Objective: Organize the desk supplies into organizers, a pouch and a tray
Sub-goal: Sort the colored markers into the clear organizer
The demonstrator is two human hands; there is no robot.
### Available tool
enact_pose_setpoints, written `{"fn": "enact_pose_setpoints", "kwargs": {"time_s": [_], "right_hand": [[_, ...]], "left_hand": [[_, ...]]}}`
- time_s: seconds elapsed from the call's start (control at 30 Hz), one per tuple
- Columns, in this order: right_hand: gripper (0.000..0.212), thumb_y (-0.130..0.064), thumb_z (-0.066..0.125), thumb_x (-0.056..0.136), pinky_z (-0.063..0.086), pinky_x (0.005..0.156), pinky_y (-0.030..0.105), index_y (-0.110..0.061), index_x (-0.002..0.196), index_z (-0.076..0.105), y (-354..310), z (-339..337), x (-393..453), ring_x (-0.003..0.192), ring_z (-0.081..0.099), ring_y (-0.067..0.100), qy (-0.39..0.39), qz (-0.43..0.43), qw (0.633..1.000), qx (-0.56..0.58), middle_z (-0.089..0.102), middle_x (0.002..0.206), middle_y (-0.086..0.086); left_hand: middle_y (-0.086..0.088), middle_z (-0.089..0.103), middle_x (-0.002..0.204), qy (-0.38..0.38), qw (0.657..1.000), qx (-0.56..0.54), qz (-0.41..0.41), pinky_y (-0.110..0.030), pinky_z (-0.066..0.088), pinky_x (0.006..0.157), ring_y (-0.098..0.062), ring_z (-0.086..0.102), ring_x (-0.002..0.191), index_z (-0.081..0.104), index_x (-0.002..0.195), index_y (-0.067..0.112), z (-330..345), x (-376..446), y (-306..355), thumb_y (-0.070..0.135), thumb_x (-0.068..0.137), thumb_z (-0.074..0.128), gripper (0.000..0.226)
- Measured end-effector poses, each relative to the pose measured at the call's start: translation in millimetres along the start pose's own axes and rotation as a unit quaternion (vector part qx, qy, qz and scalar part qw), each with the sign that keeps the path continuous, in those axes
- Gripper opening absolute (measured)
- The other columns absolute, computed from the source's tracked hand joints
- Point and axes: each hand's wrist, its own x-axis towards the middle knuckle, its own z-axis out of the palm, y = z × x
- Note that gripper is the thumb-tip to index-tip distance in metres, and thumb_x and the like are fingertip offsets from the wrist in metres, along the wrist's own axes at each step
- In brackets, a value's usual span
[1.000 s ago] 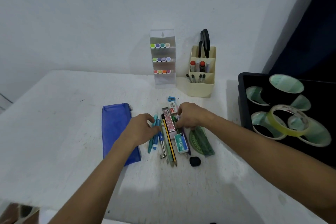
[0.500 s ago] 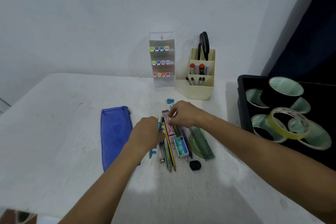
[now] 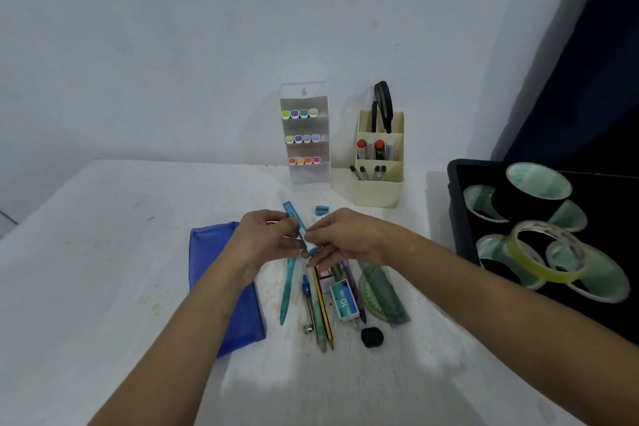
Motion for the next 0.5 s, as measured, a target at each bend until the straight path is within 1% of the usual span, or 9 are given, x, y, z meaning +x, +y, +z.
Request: {"fn": "enact_pose_setpoints", "kwargs": {"time_s": [0.07,0.13,0.17,0.2,0.23,0.3,0.37,0.43,0.5], "right_hand": [[0.029,-0.015,0.060,0.093,0.060,0.067,0.026,-0.001,0.118,0.060,0,-1,1,0.072,0.067,0.018,0.071,-0.031,0.996,-0.042,0.068,0.095,0.015],[0.029,-0.019,0.062,0.091,0.054,0.055,0.017,-0.003,0.115,0.064,-1,-5,3,0.066,0.063,0.014,0.179,-0.087,0.974,-0.112,0.068,0.093,0.010],[0.029,-0.020,0.062,0.091,0.048,0.051,0.010,-0.004,0.115,0.065,-1,-8,2,0.064,0.061,0.011,0.237,-0.131,0.947,-0.174,0.067,0.093,0.008],[0.028,-0.021,0.060,0.092,0.042,0.049,0.006,-0.005,0.114,0.066,-3,-11,1,0.065,0.057,0.008,0.287,-0.178,0.909,-0.245,0.067,0.094,0.006],[0.027,-0.022,0.058,0.093,0.039,0.052,0.005,-0.007,0.114,0.067,-5,-14,-1,0.068,0.054,0.008,0.324,-0.217,0.868,-0.306,0.067,0.096,0.006],[0.027,-0.024,0.055,0.094,0.040,0.063,0.011,-0.009,0.113,0.068,-9,-19,-5,0.075,0.053,0.009,0.371,-0.264,0.805,-0.379,0.067,0.097,0.005],[0.028,-0.027,0.055,0.094,0.045,0.071,0.021,-0.011,0.112,0.069,-14,-28,-6,0.081,0.053,0.011,0.400,-0.287,0.769,-0.408,0.067,0.096,0.003],[0.029,-0.028,0.053,0.095,0.045,0.075,0.024,-0.011,0.111,0.069,-19,-37,-3,0.085,0.050,0.011,0.423,-0.293,0.742,-0.430,0.067,0.096,0.003],[0.029,-0.029,0.051,0.095,0.047,0.079,0.027,-0.012,0.110,0.069,-25,-46,0,0.089,0.050,0.013,0.441,-0.292,0.719,-0.451,0.068,0.095,0.003]], "left_hand": [[-0.018,0.070,0.094,-0.001,1.000,0.019,0.000,-0.038,0.060,0.072,-0.029,0.072,0.080,0.063,0.105,0.004,-2,8,0,0.007,0.091,0.058,0.015],[-0.014,0.070,0.099,0.033,0.995,0.094,0.026,-0.039,0.059,0.078,-0.026,0.070,0.085,0.065,0.108,0.007,-6,21,-4,0.008,0.091,0.055,0.020],[-0.012,0.070,0.104,0.059,0.983,0.166,0.053,-0.040,0.057,0.084,-0.024,0.068,0.090,0.065,0.110,0.008,-10,30,-8,0.010,0.089,0.055,0.023],[-0.009,0.069,0.112,0.081,0.961,0.249,0.084,-0.037,0.053,0.091,-0.023,0.066,0.098,0.065,0.114,0.010,-13,38,-13,0.013,0.089,0.056,0.027],[-0.007,0.066,0.119,0.095,0.934,0.325,0.110,-0.033,0.048,0.096,-0.022,0.062,0.107,0.063,0.119,0.010,-15,44,-16,0.016,0.090,0.056,0.031],[-0.006,0.057,0.132,0.092,0.892,0.418,0.146,-0.029,0.040,0.100,-0.022,0.055,0.118,0.055,0.129,0.010,-17,54,-23,0.020,0.093,0.053,0.038],[-0.007,0.048,0.140,0.063,0.858,0.476,0.180,-0.030,0.036,0.104,-0.023,0.048,0.125,0.046,0.137,0.009,-17,62,-32,0.024,0.096,0.049,0.044],[-0.010,0.046,0.137,0.049,0.829,0.519,0.200,-0.035,0.040,0.103,-0.025,0.046,0.124,0.044,0.138,0.007,-17,68,-43,0.031,0.096,0.043,0.048],[-0.014,0.051,0.127,0.074,0.808,0.543,0.218,-0.041,0.046,0.094,-0.030,0.050,0.115,0.050,0.130,0.004,-14,70,-56,0.041,0.090,0.030,0.058]]}}
